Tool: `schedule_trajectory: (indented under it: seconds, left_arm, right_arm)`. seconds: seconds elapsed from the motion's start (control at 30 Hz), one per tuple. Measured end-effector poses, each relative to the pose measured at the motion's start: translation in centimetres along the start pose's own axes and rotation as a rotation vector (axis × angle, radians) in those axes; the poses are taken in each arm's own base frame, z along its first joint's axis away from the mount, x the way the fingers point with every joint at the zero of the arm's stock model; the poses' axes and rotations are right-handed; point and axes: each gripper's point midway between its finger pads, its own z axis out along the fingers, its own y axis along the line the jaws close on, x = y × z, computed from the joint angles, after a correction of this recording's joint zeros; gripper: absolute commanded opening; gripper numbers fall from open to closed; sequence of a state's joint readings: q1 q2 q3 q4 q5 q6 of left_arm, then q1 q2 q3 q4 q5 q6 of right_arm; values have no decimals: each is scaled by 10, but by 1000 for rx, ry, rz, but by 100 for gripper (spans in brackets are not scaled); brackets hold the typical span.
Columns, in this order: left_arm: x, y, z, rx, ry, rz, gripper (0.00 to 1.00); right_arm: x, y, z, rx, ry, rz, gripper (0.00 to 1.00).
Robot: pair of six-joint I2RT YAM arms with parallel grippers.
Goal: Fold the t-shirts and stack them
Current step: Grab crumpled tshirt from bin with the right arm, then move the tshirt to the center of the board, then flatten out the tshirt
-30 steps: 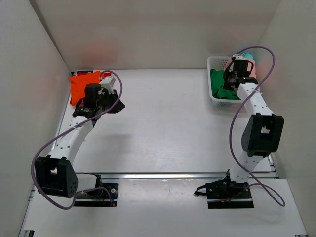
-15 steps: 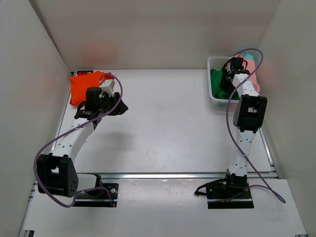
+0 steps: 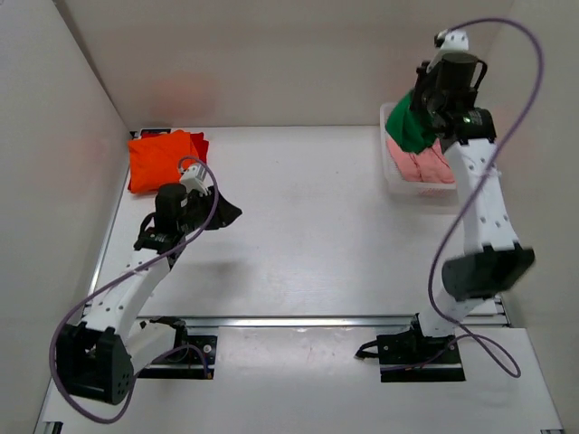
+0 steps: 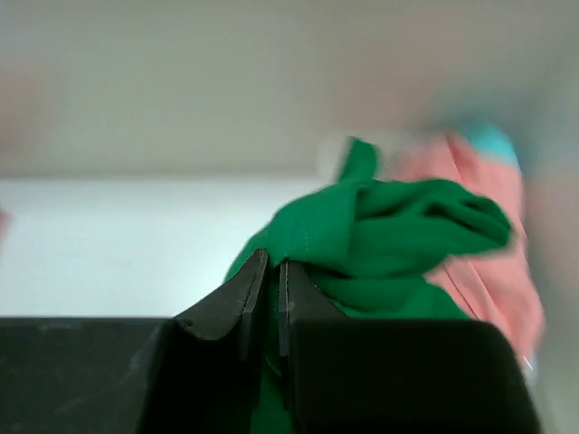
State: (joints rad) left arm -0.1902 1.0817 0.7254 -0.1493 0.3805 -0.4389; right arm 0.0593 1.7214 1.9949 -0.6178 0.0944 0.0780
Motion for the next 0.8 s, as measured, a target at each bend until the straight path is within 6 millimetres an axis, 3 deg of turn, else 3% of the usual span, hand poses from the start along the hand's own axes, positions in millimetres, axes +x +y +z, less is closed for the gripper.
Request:
schedule_trajectory:
  seconds: [0.1,0.17,0.2,0.23,0.3,0.33,0.37,0.4,0.47,0.5,0.53,0.57,0.6,0.67,0.73,0.8]
  left_arm:
    - [1,-19,-21,50,-51,-1,48]
    - [-2,-25,-33,65,-88,2,50]
    - [-6,-28,-40,71,-112,6,51]
    - [-8,-29,-45,73,-126,6,52]
    - [-13,-30,-55,68,-154,7,52]
    - [-13,-29,-60,60,-162,6,55]
    - [-13,-27,-63,50,-167,6,56]
    - [-13,-26,-66,37,-172,5,57]
    - [-10,-23,-71,21,-169,5,59]
    - [-8,-22,-71,15,-164,6,61]
    - [-5,-21,-71,9,-152,5,64]
    - [-2,-21,-70,7,-140,3,64]
    - [1,-22,-69,10,-127,2,63]
    - [13,-25,-59,31,-84,-7,61]
    - [27,-29,-47,51,-38,-15,61]
    - [41,-29,-31,50,15,-30,62]
  right_arm:
    - [-83,72,-115,-203,-290,-1,0]
    - [-102,113,-173,-364,-398,15,0]
    - [-106,121,-200,-421,-437,32,0]
    - [-106,122,-213,-444,-455,49,0]
    - [-91,127,-215,-471,-443,81,0]
    - [-80,131,-207,-480,-415,90,1]
    - [-59,140,-191,-496,-356,94,26]
    - [-32,151,-171,-515,-274,99,41]
    - [24,170,-136,-548,-103,96,55]
    - [66,181,-111,-547,18,91,61]
    - [91,185,-100,-545,83,80,61]
    - [131,189,-90,-530,183,67,61]
    - [170,189,-88,-518,278,56,61]
    - [223,185,-98,-510,404,45,58]
    - [245,177,-113,-516,440,69,54]
    - [241,159,-124,-504,400,117,53]
